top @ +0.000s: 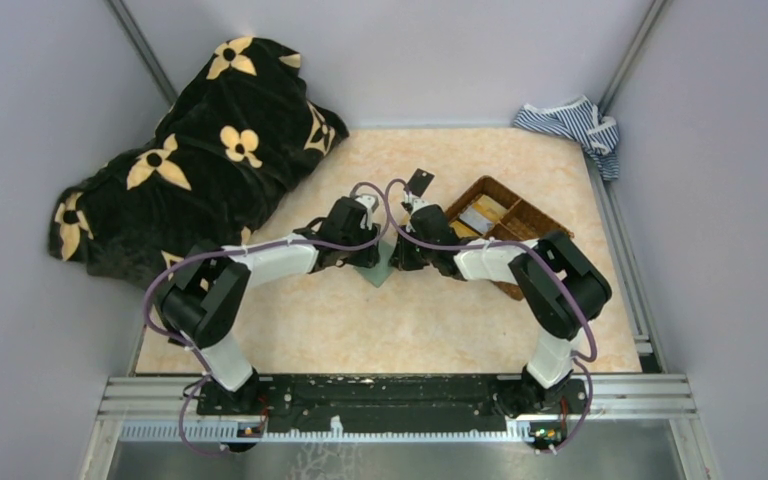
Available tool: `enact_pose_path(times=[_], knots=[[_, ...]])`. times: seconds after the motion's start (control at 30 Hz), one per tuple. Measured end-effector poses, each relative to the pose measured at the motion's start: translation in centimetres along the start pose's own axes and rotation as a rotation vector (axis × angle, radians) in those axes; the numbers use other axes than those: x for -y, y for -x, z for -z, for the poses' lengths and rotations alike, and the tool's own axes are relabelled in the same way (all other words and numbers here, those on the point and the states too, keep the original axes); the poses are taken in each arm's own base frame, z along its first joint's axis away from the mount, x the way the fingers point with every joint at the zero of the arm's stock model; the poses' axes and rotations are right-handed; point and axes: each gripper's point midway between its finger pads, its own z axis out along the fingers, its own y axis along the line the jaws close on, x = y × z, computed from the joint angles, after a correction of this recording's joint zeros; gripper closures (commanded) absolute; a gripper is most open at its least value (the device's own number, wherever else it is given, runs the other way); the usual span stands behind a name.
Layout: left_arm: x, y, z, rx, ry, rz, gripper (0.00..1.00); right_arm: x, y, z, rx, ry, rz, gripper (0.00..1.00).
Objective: Take the credit cards out of the card holder
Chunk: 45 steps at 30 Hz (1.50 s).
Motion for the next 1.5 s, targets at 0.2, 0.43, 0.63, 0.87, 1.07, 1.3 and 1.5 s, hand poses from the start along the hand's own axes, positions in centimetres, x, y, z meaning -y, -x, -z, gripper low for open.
enact_pose_path(times=[0.2,0.43,0.63,0.87,1.07,1.3,1.5], knots=[[0.2,0.5,2.0,0.015,0.034,0.121,0.52,-0.1,0.1,-0.3,0.007,0.010,-0.002,1.00],[0.7,0.8,5.7,0.135,0.002,0.337,0.48,-0.3,0.2,-0.4,0.012,0.018,-0.005,1.00],[0.0,1.8,6.6,0.184,0.070,0.381,0.51,-0.4,0.2,-0.5,0.012,0.025,-0.005,1.00],[2.1,1.9,5.6,0.156,0.105,0.304,0.55,-0.4,0.2,-0.6,0.012,0.026,-0.007,1.00],[2.0,-0.3,3.7,0.091,0.145,0.309,0.57,-0.4,0.1,-0.6,0.011,0.027,-0.008,1.00],[0.1,-1.5,2.6,0.073,0.257,0.347,0.63,-0.5,0.3,-0.6,0.016,0.033,-0.010,1.00],[-0.2,-1.0,2.2,0.102,0.290,0.411,0.51,-0.6,0.3,-0.7,0.019,0.039,-0.011,1.00]])
